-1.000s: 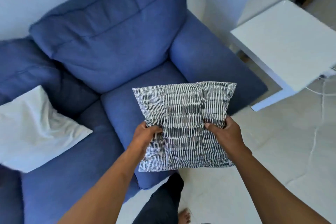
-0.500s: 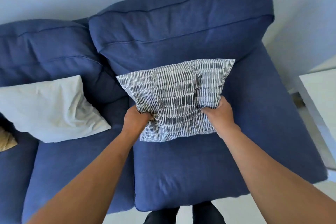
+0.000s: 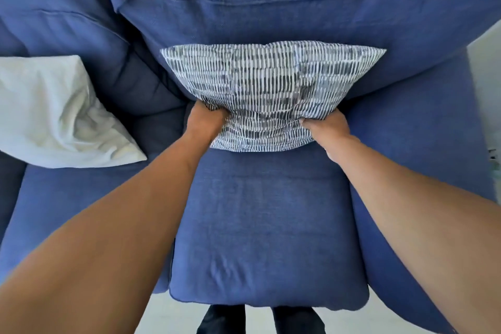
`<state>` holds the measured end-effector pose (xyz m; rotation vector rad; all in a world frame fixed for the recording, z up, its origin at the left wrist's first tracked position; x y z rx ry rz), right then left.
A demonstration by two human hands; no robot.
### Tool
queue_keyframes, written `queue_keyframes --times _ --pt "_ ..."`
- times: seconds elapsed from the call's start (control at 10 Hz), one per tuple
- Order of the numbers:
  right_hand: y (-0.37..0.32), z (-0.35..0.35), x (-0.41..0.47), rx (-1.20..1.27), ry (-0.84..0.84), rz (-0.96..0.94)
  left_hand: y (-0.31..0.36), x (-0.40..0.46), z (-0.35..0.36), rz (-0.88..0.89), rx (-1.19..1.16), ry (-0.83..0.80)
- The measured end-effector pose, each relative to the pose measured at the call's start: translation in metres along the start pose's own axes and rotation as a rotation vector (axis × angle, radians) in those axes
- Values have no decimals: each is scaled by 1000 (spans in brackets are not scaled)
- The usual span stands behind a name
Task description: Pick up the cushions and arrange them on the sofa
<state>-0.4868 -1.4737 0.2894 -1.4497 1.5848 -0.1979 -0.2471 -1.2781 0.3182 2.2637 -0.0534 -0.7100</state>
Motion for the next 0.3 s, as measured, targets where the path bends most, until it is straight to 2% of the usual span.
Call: queue_keyframes --times 0.1,0.3 --pt "-5 -5 -1 -9 -20 -9 8 -3 -7 20 7 37" --pt "-15 -40 -47 143 -22 -81 3 -54 -44 108 14 123"
Point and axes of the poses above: each hand's wrist, its own x-axis towards the middle knuckle, its own z-axis out of the palm, y = z × x, the point moved 6 cm from there along x, towards the middle knuckle, and after that the axes turned 9 degrees about y, right-handed, at the moved point
